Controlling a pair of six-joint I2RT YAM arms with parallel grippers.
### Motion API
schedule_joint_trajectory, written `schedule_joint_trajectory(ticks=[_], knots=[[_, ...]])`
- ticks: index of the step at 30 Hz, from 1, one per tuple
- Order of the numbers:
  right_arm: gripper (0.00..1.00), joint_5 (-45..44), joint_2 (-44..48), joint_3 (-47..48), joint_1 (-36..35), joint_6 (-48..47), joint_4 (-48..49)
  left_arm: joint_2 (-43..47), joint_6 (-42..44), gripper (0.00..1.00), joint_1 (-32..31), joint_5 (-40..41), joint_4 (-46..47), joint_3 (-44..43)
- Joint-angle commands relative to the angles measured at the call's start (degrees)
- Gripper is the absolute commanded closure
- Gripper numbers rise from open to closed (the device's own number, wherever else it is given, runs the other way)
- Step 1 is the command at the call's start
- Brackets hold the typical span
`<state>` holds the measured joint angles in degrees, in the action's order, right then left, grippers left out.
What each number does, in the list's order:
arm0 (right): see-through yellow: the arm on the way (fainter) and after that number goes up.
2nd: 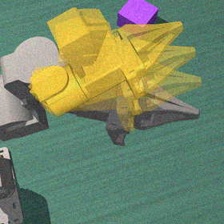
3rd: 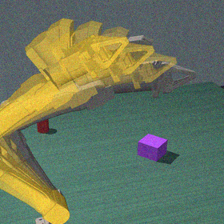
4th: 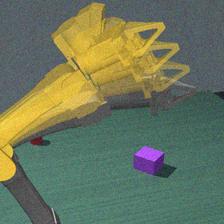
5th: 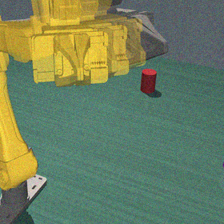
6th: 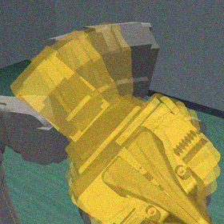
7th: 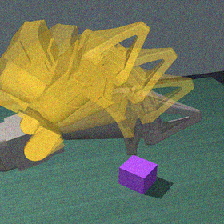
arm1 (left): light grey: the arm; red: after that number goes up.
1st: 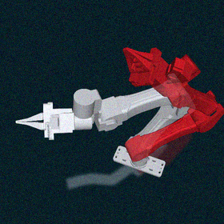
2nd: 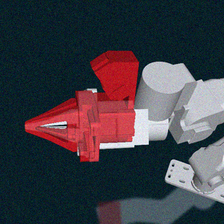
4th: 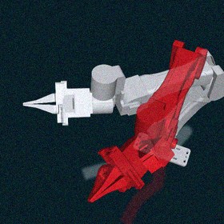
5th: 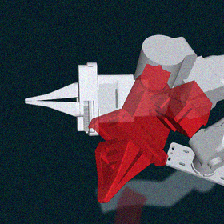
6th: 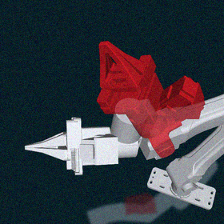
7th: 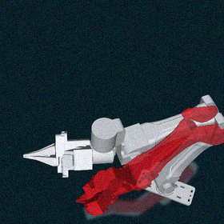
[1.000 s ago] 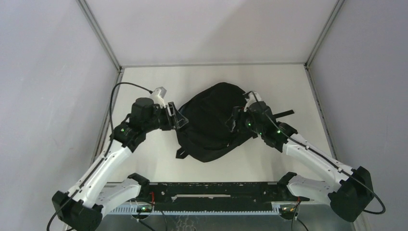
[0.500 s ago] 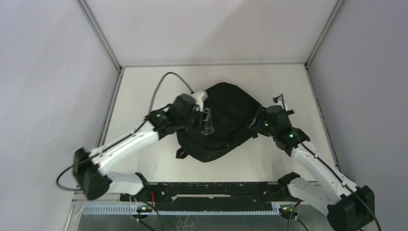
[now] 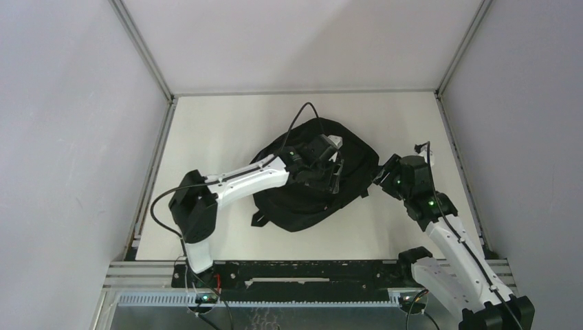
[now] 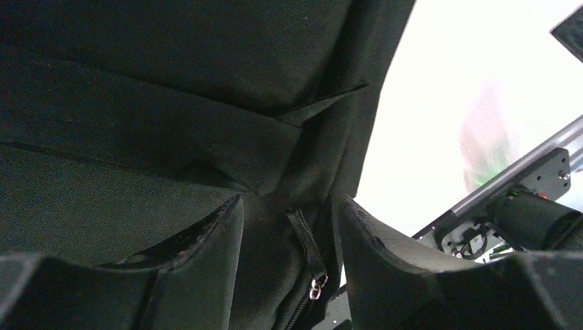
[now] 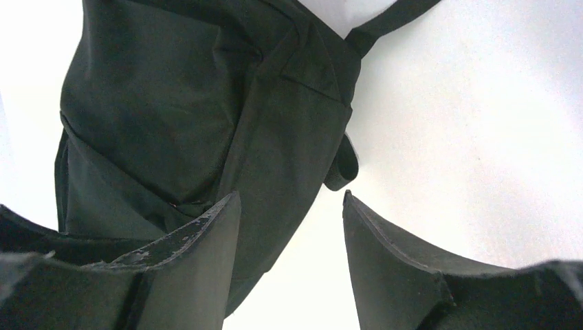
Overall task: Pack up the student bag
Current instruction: Zip the student bag at the center of the board.
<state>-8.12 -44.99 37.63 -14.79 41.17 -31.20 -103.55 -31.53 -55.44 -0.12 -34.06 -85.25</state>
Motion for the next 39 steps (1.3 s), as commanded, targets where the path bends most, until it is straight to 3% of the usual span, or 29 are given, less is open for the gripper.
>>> schedule_joint_trajectory(ticks=[1, 14, 30, 39], knots=[[0.35, 2.0, -0.9, -0.4, 0.3, -1.0, 0.8, -0.9, -3.1, 0.44, -0.1, 0.6, -0.4, -3.1], [0.35, 5.1, -4.1, -1.2, 0.4, -0.5, 4.0, -1.2, -5.5, 0.48, -1.3, -3.0, 0.2, 0.0], [0.35, 5.0, -2.9, -1.5, 0.4, -0.3, 2.9, -2.4, -6.5, 0.56, -1.3, -1.2, 0.8, 1.9], [0.35, 5.5, -2.9, -1.7, 0.4, 0.1, 3.4, -2.9, -6.6, 0.72, -1.1, -1.0, 1.3, 2.6]])
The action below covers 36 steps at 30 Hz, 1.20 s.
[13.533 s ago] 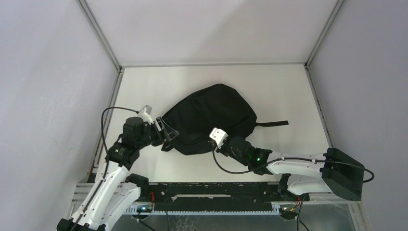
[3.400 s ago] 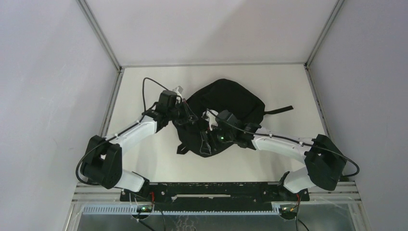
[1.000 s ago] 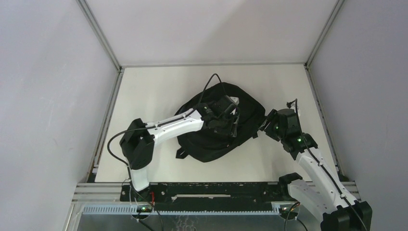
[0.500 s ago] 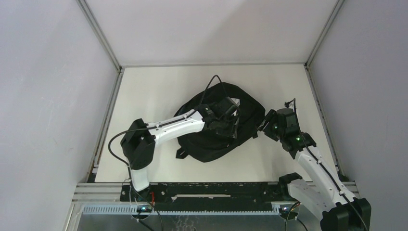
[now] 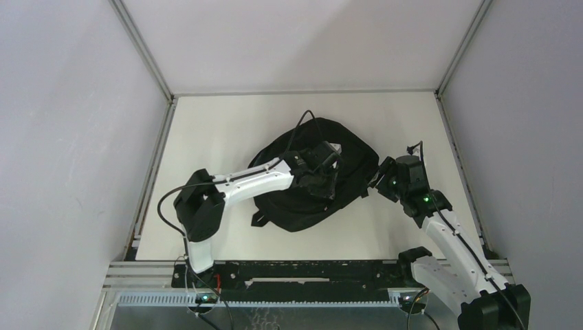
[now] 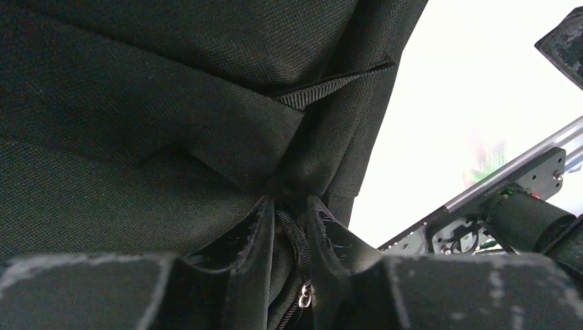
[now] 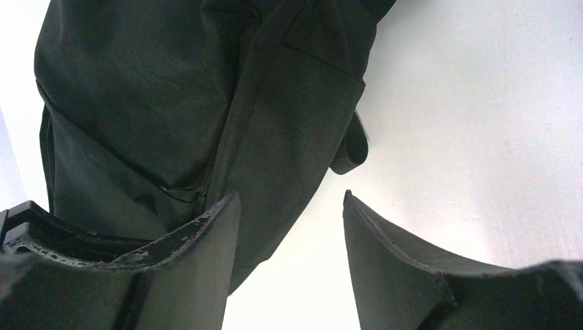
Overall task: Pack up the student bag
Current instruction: Zip the student bag at the center of the board.
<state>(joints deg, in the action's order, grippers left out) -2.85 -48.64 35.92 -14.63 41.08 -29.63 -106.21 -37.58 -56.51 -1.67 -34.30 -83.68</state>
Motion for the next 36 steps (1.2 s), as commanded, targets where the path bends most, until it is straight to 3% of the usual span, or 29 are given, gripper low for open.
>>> schedule_joint_trajectory(ticks=[1, 6, 12, 18, 36], knots=[[0.35, 0.2, 0.8, 0.0, 0.2, 0.2, 1.9, -0.2, -0.4, 0.76, 0.0, 0.6, 1.7, 1.2], [0.35, 0.2, 0.9, 0.0, 0.2, 0.1, 1.7, 2.9, 0.1, 1.0, 1.0, 3.7, 3.4, 3.7], [0.35, 2.1, 1.2, 0.0, 0.3, -0.5, 2.4, 13.6, 4.3, 1.0, 1.1, 7.2, 4.8, 8.6], [0.36, 10.1, 0.8, 0.0, -0.7, 0.2, 5.5, 22.9, 4.5, 1.0, 1.1, 6.2, 6.5, 16.7], [0.35, 13.2, -8.8, 0.0, -14.3, 27.7, 3.8, 29.8, 7.1, 1.0, 1.1, -0.4, 9.9, 24.1]])
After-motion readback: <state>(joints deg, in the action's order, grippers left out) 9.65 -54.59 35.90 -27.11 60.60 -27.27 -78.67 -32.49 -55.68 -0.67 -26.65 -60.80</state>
